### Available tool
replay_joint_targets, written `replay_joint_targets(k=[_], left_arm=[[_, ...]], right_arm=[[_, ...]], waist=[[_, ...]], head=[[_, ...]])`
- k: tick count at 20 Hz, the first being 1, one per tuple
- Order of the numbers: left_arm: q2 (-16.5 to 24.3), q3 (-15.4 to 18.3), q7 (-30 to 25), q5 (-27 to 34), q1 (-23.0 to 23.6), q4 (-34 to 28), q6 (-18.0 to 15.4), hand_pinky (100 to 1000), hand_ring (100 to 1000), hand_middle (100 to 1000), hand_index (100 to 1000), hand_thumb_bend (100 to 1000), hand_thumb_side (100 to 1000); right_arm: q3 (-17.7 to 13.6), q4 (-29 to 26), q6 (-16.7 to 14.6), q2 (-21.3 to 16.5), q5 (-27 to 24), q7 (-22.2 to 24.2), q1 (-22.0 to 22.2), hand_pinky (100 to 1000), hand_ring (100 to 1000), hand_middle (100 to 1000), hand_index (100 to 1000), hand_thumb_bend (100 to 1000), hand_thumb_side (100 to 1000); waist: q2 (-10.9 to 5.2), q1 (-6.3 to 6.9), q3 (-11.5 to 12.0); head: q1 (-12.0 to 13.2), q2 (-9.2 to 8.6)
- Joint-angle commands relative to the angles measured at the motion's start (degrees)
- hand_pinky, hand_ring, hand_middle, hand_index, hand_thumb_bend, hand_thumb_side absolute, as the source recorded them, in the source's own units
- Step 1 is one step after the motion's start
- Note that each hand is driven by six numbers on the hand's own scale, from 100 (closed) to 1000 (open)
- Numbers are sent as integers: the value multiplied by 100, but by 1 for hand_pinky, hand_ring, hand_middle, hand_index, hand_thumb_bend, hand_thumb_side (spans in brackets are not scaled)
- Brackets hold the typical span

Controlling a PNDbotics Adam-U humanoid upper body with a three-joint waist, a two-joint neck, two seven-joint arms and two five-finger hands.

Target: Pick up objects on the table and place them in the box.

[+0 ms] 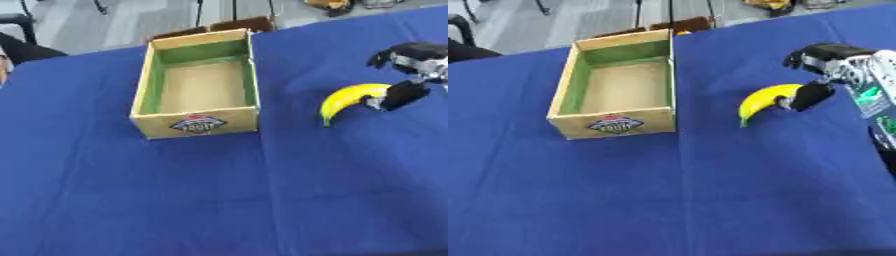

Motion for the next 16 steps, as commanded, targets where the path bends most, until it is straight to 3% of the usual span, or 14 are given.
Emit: replay_joint_targets(k=[1,16], left_arm=[[76,7,-30,21,-58,-115,-2,365,686,718,755,100,879],[54,-8,-54,33,-31,-115,0,359,684,718,755,100,867]], right_arm=[[5,89,-27,-70,-164,-104,-159,764,978,842,926,280,374],[285,712,-74,-15,-477,268,-469,791,1000,894,946,164,273]], waist=[[-77,-35,16],[-80,10,43]], head=[[10,-51],[-16,-60]])
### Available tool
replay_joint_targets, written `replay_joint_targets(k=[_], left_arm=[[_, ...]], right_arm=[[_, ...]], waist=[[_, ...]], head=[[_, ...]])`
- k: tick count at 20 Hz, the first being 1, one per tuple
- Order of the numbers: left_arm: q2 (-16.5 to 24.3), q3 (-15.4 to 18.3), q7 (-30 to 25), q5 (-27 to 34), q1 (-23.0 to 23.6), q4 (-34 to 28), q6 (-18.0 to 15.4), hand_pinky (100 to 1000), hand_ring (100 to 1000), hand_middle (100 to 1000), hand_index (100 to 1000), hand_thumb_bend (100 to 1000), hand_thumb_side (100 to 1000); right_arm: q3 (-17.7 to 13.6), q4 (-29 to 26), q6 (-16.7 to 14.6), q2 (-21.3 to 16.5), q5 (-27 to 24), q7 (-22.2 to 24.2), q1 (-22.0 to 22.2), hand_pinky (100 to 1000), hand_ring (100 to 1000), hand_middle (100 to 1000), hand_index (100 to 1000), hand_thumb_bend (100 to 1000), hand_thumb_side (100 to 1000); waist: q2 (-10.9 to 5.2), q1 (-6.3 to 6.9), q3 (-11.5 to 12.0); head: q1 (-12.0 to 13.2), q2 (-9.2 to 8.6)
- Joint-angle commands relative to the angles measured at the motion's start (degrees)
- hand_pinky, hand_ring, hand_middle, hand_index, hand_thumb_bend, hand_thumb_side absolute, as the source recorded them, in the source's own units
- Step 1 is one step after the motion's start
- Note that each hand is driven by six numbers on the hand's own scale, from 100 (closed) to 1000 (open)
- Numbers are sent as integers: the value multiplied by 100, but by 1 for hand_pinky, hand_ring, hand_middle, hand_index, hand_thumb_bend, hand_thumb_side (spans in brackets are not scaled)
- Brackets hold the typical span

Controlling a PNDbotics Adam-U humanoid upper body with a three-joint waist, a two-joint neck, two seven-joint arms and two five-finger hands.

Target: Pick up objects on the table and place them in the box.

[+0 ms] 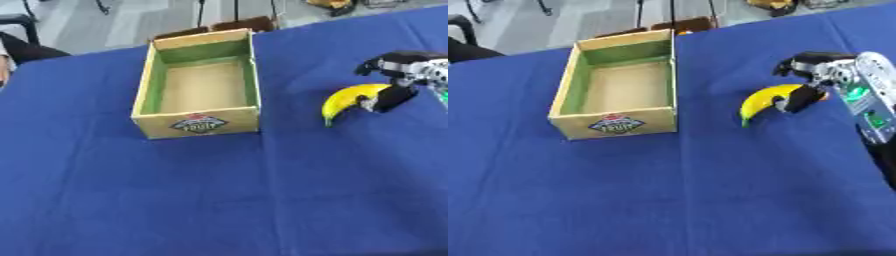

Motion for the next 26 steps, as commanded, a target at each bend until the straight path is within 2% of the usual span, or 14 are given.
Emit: replay_joint_targets(k=[1,10,22,26], left_arm=[[56,-7,-26,13,-30,-115,-6,359,684,718,755,100,867],[46,-16,-43,26,-23,-115,-5,357,685,718,755,100,866],[36,-24,-62,32,-40,-115,-5,356,685,719,755,100,863],[39,-25,-63,35,-42,-115,-6,356,685,719,755,100,862]], right_arm=[[22,72,-10,-57,-74,76,-163,791,1000,894,946,162,273],[140,290,-54,-32,-90,204,-285,796,1000,903,941,100,262],[288,442,-82,-47,39,513,-422,815,1000,947,950,100,269],[327,480,-90,-36,112,612,-465,811,1000,927,941,100,274]], waist=[[-84,-25,13],[-80,-13,33],[-49,-20,58],[-50,-21,63]], head=[[0,-58],[6,-65],[13,-58],[13,-60]])
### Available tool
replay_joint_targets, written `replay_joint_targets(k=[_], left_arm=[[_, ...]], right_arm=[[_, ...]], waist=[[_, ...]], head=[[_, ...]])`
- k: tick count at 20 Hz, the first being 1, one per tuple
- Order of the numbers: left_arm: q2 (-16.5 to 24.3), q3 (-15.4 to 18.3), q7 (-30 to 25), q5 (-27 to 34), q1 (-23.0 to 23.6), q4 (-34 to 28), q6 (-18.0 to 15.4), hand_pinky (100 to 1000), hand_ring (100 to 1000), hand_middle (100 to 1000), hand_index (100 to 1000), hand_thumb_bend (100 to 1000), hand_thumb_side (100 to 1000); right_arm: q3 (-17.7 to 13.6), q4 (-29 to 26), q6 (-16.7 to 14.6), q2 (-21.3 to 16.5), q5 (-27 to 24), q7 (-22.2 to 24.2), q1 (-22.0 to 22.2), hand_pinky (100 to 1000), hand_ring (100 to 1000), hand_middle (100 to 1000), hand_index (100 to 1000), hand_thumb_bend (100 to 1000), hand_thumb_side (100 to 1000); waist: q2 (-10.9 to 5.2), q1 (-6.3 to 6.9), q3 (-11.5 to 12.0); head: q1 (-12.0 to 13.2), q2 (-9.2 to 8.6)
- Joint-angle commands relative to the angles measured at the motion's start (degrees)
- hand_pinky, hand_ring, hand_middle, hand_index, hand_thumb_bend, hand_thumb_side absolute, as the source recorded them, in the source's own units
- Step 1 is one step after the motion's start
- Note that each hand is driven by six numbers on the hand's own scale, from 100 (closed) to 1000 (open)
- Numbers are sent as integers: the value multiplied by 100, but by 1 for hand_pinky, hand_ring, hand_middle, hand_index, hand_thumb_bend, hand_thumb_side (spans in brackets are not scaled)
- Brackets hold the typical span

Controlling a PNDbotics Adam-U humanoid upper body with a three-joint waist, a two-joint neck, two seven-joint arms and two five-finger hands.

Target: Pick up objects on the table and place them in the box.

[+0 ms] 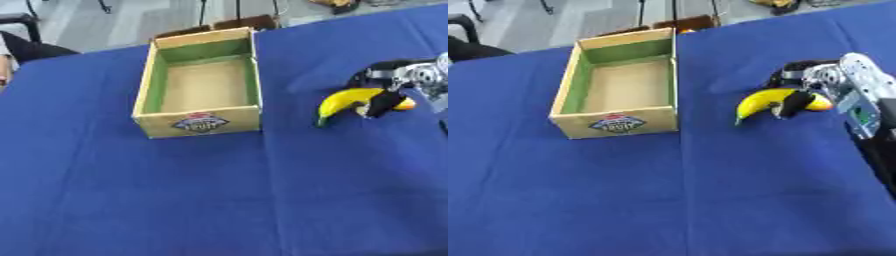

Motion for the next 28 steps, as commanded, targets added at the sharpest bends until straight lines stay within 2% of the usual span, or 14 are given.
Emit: replay_joint_targets(k=[1,14,23,28], left_arm=[[82,6,-21,14,-44,-115,-8,355,686,719,755,100,863],[69,4,-25,14,-36,-115,-6,353,687,720,756,100,859],[53,0,-40,16,-26,-115,-4,349,687,720,755,100,848],[46,1,-42,17,-23,-115,-7,346,686,719,755,100,845]], right_arm=[[-12,-23,-6,-80,73,61,-154,809,1000,925,939,100,273],[70,37,-18,-77,287,47,-156,804,981,916,939,100,284],[124,18,-107,-59,583,-202,-151,770,941,796,866,166,306],[126,43,-128,-52,588,-453,-126,757,929,779,852,177,305]], waist=[[-81,-34,16],[-73,-20,8],[-68,-1,6],[-61,10,2]], head=[[15,-62],[15,-75],[12,-81],[13,-79]])
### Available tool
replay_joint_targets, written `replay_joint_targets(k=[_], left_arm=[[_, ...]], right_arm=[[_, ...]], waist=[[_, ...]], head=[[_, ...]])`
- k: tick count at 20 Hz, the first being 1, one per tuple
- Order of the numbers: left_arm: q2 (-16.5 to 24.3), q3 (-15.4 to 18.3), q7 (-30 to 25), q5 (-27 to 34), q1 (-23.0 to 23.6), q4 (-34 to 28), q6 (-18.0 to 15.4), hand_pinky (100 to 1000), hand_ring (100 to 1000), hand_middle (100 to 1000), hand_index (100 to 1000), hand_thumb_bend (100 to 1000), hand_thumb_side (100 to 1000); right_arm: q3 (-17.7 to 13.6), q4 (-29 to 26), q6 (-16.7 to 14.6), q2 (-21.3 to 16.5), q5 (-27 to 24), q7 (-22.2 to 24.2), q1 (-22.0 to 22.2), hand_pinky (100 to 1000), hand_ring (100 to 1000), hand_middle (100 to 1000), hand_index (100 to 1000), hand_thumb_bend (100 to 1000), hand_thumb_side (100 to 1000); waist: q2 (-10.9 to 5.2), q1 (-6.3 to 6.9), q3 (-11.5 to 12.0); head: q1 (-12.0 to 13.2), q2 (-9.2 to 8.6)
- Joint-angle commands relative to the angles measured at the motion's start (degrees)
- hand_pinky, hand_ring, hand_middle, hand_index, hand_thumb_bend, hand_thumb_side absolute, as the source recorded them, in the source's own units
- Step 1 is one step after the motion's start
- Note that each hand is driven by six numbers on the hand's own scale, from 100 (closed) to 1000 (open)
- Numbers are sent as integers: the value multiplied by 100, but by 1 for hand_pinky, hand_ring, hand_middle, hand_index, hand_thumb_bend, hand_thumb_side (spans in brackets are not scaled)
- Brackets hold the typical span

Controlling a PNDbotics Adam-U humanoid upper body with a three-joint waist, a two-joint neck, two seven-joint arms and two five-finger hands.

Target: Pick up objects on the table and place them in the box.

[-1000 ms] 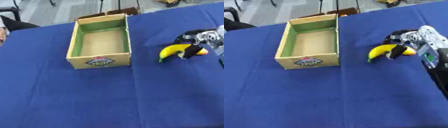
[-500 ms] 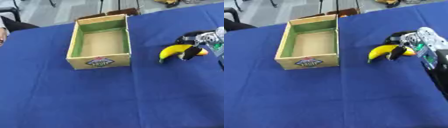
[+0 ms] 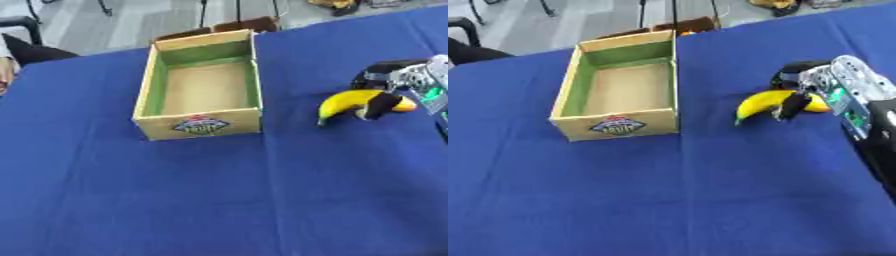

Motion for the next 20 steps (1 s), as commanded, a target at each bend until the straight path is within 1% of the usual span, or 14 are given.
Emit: replay_joint_targets(k=[1,6,12,14,20], left_arm=[[50,2,-19,16,-23,-115,-3,344,685,718,755,100,844],[42,-1,-27,14,-20,-115,-4,341,683,717,754,100,840],[40,-4,-33,14,-13,-115,-5,338,682,714,753,100,836],[39,-4,-33,16,-13,-115,-5,338,682,714,753,100,836],[35,-6,-37,20,-12,-115,-3,336,681,714,753,100,835]], right_arm=[[-27,-21,-6,-71,35,-156,-60,757,927,779,850,173,305],[-12,-8,-28,-74,14,-320,-46,752,920,777,842,168,293],[6,17,-39,-69,-58,-574,-8,736,913,760,820,116,283],[8,26,-31,-69,-89,-625,-7,731,911,754,812,119,285],[13,36,-55,-75,-99,-813,1,703,894,712,773,100,290]], waist=[[-76,-20,2],[-73,-13,-2],[-73,2,1],[-74,3,-1],[-71,8,-4]], head=[[13,-33],[11,-33],[11,-45],[10,-49],[5,-53]])
